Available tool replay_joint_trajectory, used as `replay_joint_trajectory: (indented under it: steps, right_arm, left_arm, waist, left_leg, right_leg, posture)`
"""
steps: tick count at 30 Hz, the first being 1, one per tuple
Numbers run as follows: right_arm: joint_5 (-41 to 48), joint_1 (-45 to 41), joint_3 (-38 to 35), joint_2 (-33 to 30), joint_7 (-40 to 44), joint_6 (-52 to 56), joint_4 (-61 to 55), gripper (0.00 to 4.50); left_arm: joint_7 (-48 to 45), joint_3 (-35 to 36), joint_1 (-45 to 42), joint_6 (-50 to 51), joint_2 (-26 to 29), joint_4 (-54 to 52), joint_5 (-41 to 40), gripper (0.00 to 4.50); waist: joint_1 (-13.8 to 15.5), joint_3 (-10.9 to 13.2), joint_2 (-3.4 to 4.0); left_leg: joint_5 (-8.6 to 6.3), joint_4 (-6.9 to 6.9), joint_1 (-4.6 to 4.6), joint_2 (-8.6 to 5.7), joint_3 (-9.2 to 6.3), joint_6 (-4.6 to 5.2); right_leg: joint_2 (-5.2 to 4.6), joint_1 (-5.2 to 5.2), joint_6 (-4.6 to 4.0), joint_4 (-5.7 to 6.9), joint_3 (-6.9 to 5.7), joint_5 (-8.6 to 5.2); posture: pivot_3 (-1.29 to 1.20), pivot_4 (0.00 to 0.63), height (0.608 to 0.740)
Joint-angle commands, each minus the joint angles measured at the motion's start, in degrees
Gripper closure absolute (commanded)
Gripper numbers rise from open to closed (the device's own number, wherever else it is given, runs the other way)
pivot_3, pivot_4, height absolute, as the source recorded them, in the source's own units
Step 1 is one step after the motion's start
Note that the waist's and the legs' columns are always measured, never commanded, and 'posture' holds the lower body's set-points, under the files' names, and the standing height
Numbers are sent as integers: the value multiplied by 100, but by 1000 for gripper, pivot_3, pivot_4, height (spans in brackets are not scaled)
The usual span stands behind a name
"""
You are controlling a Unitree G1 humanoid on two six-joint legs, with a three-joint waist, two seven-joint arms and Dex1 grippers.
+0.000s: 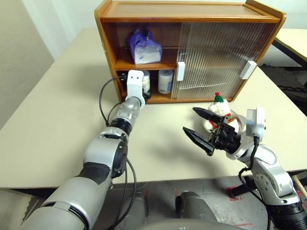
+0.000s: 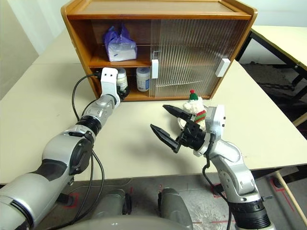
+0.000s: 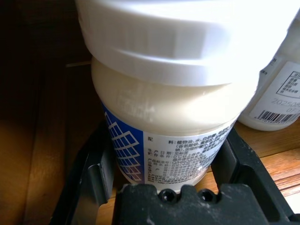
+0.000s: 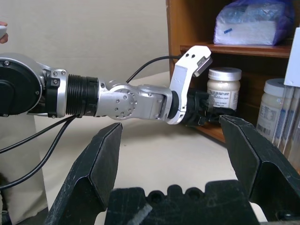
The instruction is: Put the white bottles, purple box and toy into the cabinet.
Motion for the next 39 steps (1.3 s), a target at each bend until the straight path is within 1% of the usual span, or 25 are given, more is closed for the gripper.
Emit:
replay_joint_trajectory:
  steps: [1,5,7,9,23,30,34,39]
  right_arm:
    - [-40,64,-92,-50,-30,-55,-56,0]
    - [-34,94,-83,-73,-39,-34,-92,0]
    - [-30,101,-79,-77,-40,-33,-102,0]
    - [-25,105,-80,-80,-42,-32,-109,0]
    - [-14,79,-33,-53,-26,-22,-74,0]
    - [-28,68,-3,-3,10,-66,14,0]
    - [-42,39,13,31,41,-84,68,0]
    - [-40,11,18,57,76,-99,127,0]
  left_arm:
    - [85,93,-197,-52,-25,105,4,1367]
    - [170,103,-248,-42,-38,152,58,1367]
    - [183,103,-260,-43,-45,169,68,578]
    - [175,114,-261,-41,-51,182,64,14]
    - [-3,137,-13,-106,-127,61,81,14]
    - [-279,7,405,-121,-230,-385,106,14]
    - [-496,-146,781,0,-231,-1047,112,14]
    - [-730,-370,1498,426,-72,-2322,132,14]
  waist:
    - [-5,0,0]
    - [-1,0,0]
    - [0,0,0]
    - [1,0,0]
    - [5,-1,0]
    - [9,-1,1]
    - [15,-1,1]
    - [12,-2,3]
  left_leg:
    - [0,0,-1,0,0,0]
    - [0,0,-1,0,1,0]
    - [0,0,-1,0,1,0]
    - [0,0,-1,0,1,-1]
    - [0,0,1,-1,2,0]
    - [0,0,2,0,2,-1]
    - [0,0,3,0,2,-1]
    - [0,0,4,1,2,-1]
  right_leg:
    - [0,-2,0,0,0,0]
    - [0,-3,0,1,0,1]
    - [0,-3,0,1,0,1]
    - [0,-2,0,1,0,1]
    - [0,-1,-1,3,1,2]
    - [0,-1,-5,6,2,6]
    - [-1,-1,-5,7,2,6]
    - [-2,0,-13,8,4,11]
  posture:
    - [-32,0,740]
    - [-29,0,740]
    - [-28,0,740]
    - [-27,0,740]
    - [-13,0,740]
    - [0,0,740]
    - [12,0,740]
    - [22,0,740]
